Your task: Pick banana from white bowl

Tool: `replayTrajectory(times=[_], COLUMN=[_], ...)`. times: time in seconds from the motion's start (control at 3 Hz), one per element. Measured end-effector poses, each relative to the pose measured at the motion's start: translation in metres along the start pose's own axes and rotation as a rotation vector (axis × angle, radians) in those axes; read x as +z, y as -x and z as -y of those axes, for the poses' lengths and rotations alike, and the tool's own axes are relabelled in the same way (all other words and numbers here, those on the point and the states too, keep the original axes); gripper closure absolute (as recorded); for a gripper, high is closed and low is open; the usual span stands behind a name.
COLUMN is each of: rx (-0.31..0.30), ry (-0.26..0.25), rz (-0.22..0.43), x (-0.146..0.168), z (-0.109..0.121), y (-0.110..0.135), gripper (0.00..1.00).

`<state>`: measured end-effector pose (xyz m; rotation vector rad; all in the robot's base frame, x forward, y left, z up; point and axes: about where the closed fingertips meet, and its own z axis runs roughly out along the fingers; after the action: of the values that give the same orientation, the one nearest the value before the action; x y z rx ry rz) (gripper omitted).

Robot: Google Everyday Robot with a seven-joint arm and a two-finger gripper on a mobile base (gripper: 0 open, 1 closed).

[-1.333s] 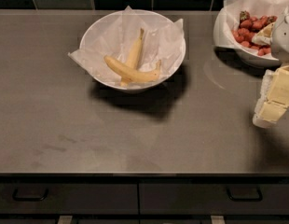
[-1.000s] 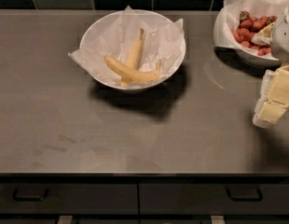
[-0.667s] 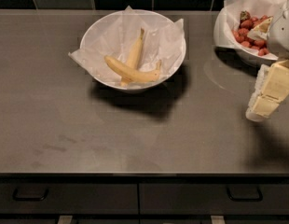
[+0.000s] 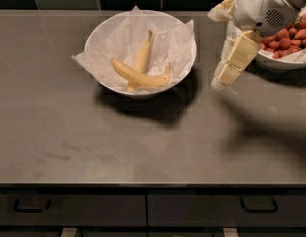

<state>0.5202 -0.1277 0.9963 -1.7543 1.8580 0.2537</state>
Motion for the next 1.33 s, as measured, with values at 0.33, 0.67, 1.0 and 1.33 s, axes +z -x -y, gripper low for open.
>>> replayTrajectory(times=[0.33,0.67,1.0,1.33], rx=[-0.064,-0.083,-0.077,-0.039], ry=[0.071,0.119,0.113,0.083], rz=[0.109,0.184,0.188,0.263], x=[0.028,0.047,0.049,0.062], z=[0.019,0.031,0.032,0.049], y=[0.044,0.071,0.071,0.070], gripper=[0.00,0.00,0.00,0.00])
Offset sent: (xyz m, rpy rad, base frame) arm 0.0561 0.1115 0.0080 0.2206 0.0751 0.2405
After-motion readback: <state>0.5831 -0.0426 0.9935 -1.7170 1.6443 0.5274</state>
